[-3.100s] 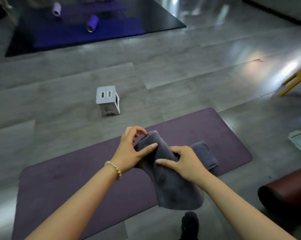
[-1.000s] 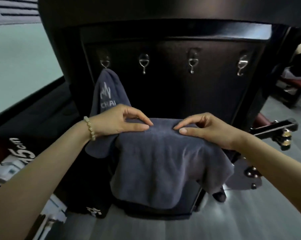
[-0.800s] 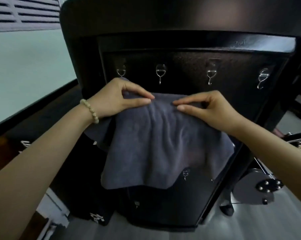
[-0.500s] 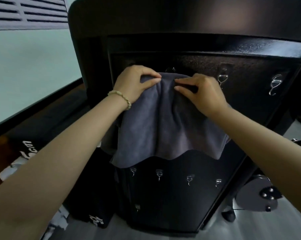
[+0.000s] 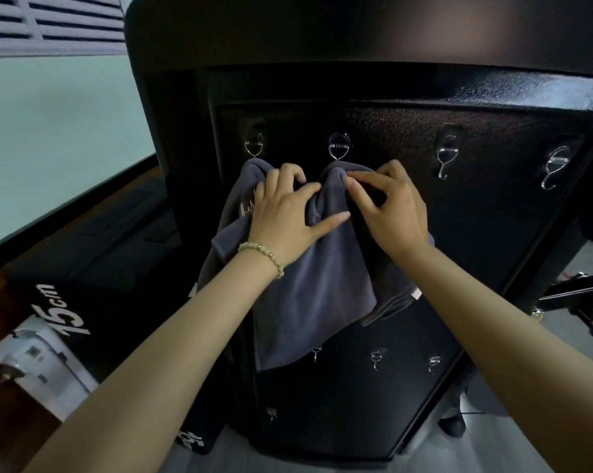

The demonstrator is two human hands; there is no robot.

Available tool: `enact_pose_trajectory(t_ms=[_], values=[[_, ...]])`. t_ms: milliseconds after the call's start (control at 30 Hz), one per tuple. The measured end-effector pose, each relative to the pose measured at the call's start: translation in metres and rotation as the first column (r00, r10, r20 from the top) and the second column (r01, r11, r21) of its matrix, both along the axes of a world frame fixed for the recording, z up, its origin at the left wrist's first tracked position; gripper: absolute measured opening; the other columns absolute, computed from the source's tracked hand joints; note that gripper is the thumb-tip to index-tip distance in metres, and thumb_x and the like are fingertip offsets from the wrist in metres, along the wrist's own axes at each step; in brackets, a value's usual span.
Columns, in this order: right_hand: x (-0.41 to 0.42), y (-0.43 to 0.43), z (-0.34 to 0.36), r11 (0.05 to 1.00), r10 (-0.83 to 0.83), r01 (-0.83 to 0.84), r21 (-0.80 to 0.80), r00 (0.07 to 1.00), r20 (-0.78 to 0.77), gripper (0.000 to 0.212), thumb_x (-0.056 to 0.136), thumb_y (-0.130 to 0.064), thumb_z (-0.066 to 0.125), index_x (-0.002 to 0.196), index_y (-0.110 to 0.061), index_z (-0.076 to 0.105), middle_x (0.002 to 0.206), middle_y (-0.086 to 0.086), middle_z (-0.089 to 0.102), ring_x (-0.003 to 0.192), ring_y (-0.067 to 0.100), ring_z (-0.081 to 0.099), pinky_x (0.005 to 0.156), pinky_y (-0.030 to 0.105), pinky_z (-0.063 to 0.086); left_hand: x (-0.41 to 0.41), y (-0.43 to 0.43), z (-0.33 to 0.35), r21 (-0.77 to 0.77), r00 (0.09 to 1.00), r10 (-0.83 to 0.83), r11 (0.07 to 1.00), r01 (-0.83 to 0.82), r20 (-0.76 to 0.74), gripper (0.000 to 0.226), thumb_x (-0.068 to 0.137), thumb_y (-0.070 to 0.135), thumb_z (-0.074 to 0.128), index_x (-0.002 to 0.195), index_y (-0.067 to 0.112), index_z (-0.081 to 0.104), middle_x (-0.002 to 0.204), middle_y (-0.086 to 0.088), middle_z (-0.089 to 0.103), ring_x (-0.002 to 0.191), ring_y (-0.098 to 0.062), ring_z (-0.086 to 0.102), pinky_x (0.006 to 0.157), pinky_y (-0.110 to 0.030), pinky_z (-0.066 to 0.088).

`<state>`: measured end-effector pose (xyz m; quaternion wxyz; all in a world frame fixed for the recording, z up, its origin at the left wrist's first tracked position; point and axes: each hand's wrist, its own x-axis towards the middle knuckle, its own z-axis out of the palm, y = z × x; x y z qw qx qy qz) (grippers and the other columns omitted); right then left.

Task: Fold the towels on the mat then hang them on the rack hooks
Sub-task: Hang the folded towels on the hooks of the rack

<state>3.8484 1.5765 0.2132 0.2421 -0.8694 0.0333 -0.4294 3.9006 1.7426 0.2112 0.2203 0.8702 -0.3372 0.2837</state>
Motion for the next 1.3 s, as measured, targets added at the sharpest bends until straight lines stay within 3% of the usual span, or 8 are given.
enact_pose_trajectory(t_ms=[167,400,500,633,867,1000,1167,1300], values=[[-0.011,0.004,-0.011,0.994,-0.029,0.023,-0.107,0.998,-0.055,0.047,0.089,-0.055,0.052,0.121,-0.023,0.065,0.123,0.003,0.047,0.112,0.021,0.04,0.095,0.028,0.03,-0.017,-0.002,-0.017,0.137,0.997,-0.01,0.99,0.02,-0.073,0.082,0.077,0.068,0.055,0.138,0.014,0.04,0.134,-0.001,0.048,0.125,-0.02,0.039,0.105,-0.03,0.027],[-0.031,0.01,-0.041,0.967,0.205,-0.176,0.185,0.967,-0.152,0.06,0.085,-0.054,0.059,0.135,-0.022,0.048,0.135,-0.009,0.039,0.125,0.009,0.039,0.097,0.013,0.032,-0.034,-0.014,-0.04,-0.122,0.918,-0.183,0.981,0.149,-0.351,0.115,0.059,0.058,0.079,0.144,0.012,0.016,0.143,-0.01,0.036,0.127,-0.025,0.043,0.104,-0.039,0.04],[-0.032,0.013,-0.038,0.937,0.264,-0.205,0.283,0.945,-0.192,0.06,0.084,-0.05,0.064,0.135,-0.027,0.044,0.132,-0.008,0.041,0.118,0.006,0.042,0.093,0.011,0.034,-0.029,-0.013,-0.039,-0.241,0.84,-0.303,0.947,0.212,-0.451,0.115,0.058,0.047,0.086,0.143,0.019,0.013,0.146,-0.003,0.033,0.128,-0.018,0.043,0.102,-0.034,0.042],[-0.037,0.007,-0.029,0.776,0.517,-0.341,0.53,0.826,-0.226,0.058,0.086,-0.043,0.065,0.136,-0.031,0.039,0.125,-0.014,0.052,0.112,-0.004,0.052,0.089,0.02,0.05,-0.022,-0.004,-0.043,-0.419,0.733,-0.449,0.875,0.243,-0.511,0.112,0.057,0.04,0.088,0.141,0.025,0.015,0.145,0.005,0.03,0.129,-0.006,0.036,0.106,-0.027,0.037],[-0.04,0.014,-0.037,0.745,0.533,-0.356,0.565,0.826,-0.181,0.062,0.085,-0.033,0.068,0.136,-0.026,0.034,0.127,-0.01,0.054,0.11,-0.004,0.057,0.086,0.016,0.051,-0.034,0.0,-0.056,-0.476,0.723,-0.451,0.858,0.19,-0.523,0.085,0.061,0.051,0.081,0.121,0.028,0.025,0.13,0.008,0.044,0.119,-0.005,0.048,0.099,-0.026,0.045],[-0.047,0.007,-0.03,0.745,0.538,-0.377,0.55,0.827,-0.162,0.055,0.086,-0.035,0.067,0.133,-0.027,0.04,0.123,-0.012,0.056,0.107,-0.006,0.058,0.083,0.014,0.051,-0.038,0.01,-0.059,-0.464,0.654,-0.482,0.859,0.218,-0.583,0.084,0.064,0.049,0.079,0.128,0.024,0.029,0.125,0.014,0.047,0.115,0.003,0.049,0.093,-0.015,0.043],[-0.039,0.005,-0.042,0.834,0.457,-0.329,0.443,0.861,-0.222,0.071,0.078,-0.048,0.072,0.136,-0.027,0.038,0.132,-0.011,0.051,0.12,0.001,0.051,0.098,0.028,0.049,-0.038,0.017,-0.076,-0.144,0.923,-0.17,0.981,0.127,-0.346,0.1,0.057,0.072,0.067,0.133,0.013,0.04,0.133,-0.003,0.04,0.126,-0.019,0.038,0.107,-0.031,0.033],[-0.028,0.003,-0.051,0.887,0.4,-0.307,0.345,0.885,-0.239,0.079,0.073,-0.055,0.073,0.136,-0.026,0.035,0.133,-0.01,0.05,0.123,0.004,0.049,0.101,0.036,0.047,-0.04,0.016,-0.094,-0.121,0.927,-0.142,0.987,0.106,-0.347,0.111,0.057,0.065,0.075,0.142,0.012,0.027,0.139,-0.006,0.044,0.124,-0.022,0.049,0.097,-0.032,0.042]])
